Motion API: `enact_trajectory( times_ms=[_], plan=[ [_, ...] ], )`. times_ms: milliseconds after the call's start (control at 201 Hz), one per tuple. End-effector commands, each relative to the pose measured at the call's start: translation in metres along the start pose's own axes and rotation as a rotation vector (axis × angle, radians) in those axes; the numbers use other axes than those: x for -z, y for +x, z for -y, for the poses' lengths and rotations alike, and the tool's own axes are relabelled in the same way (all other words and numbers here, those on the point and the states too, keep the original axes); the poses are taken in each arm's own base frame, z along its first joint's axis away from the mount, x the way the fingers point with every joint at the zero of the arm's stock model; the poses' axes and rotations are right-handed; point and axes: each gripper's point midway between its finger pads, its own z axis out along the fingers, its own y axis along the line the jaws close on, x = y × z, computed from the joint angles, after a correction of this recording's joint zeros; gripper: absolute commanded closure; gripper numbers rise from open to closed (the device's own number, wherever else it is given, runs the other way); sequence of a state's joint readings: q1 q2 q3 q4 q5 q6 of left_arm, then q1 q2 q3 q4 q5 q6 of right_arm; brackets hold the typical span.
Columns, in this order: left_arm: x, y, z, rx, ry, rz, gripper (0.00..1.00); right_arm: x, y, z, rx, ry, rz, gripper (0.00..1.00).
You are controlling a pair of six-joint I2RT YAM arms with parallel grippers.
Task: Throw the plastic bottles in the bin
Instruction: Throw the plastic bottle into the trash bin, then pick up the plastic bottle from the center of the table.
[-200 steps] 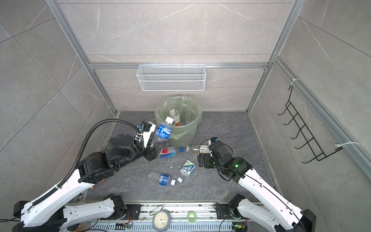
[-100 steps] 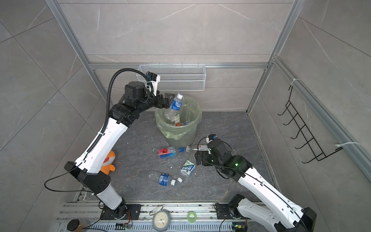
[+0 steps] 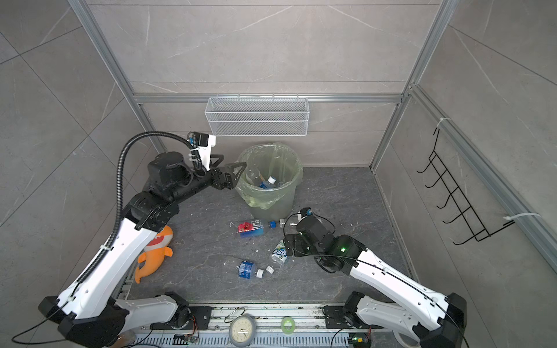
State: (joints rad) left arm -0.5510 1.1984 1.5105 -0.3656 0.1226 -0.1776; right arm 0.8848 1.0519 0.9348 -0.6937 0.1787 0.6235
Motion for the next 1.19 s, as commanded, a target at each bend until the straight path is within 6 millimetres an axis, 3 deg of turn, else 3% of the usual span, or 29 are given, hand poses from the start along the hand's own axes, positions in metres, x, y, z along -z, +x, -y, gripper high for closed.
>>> enact_trajectory(
  times_ms=[0,328,647,966,1189],
  plan=[
    [0.000,0.025,-0.009,0.034,-0.031,-0.031,0.00,-0.013,0.004,-0.006,-0.033,0.029,0.007,0.01],
    [0.026,0.107,-0.027,0.086,-0.096,-0.134,0.00,-0.053,0.031,-0.011,-0.137,0.099,-0.078,0.01],
    [0.046,0.185,-0.037,0.167,-0.123,-0.239,0.00,-0.086,0.046,-0.003,-0.183,0.198,-0.131,0.01],
    [0.047,0.241,-0.034,0.287,-0.106,-0.313,0.00,-0.107,0.046,-0.005,-0.175,0.244,-0.154,0.01],
    [0.044,0.261,-0.034,0.288,-0.109,-0.351,0.00,-0.117,0.043,0.001,-0.175,0.262,-0.165,0.01]
  ],
)
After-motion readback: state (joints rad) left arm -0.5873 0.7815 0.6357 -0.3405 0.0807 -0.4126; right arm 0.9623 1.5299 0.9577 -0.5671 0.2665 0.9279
